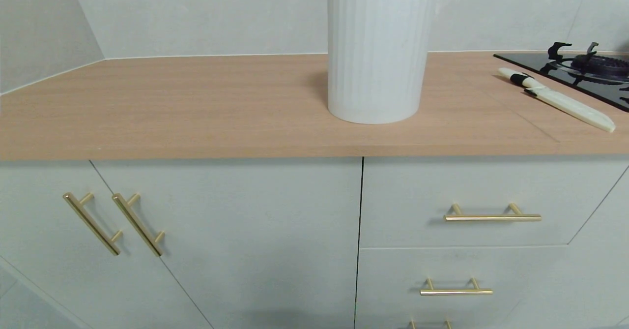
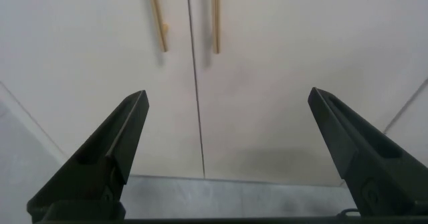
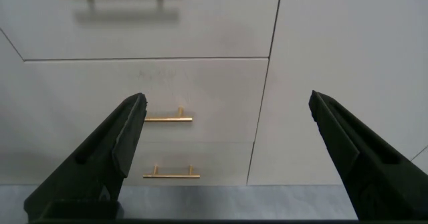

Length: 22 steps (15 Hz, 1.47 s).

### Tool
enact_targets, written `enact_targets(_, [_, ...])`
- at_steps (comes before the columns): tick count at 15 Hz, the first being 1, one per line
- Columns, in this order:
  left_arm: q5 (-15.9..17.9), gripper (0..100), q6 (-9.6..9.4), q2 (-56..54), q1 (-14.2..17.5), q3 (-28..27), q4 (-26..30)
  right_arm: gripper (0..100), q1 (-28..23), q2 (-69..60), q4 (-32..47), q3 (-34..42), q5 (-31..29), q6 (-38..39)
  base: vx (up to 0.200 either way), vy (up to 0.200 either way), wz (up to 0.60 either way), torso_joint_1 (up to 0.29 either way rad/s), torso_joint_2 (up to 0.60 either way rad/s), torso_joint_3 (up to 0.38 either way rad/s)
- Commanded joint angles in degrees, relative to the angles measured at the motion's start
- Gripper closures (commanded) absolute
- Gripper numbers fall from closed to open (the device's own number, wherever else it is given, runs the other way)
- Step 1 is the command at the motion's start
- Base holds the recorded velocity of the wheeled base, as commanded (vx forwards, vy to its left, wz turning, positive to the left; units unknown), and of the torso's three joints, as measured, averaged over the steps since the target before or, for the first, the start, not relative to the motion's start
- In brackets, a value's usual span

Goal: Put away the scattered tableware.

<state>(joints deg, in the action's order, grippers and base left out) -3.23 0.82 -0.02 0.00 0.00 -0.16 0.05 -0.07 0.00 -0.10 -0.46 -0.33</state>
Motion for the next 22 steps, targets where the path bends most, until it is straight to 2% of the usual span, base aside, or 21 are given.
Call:
enact_targets(1, [0.0,0,0.06,0.0,0.0,0.0,0.0,0,0.0,0.1,0.0,0.0,0.0,0.0,0.000,0.000,0.00,0.000,0.00,0.000])
enact_targets(9, [0.0,0,0.06,0.0,0.0,0.0,0.0,0,0.0,0.1,0.0,0.0,0.0,0.0,0.200,0.000,0.00,0.002,0.00,0.003])
enact_targets(17, [0.0,0,0.06,0.0,0.0,0.0,0.0,0,0.0,0.1,0.0,0.0,-0.1,0.2,0.000,0.000,0.00,0.000,0.00,0.000])
enact_targets(22, [0.0,0,0.06,0.0,0.0,0.0,0.0,0,0.0,0.1,0.0,0.0,-0.1,0.2,0.000,0.000,0.00,0.032,-0.28,-0.306])
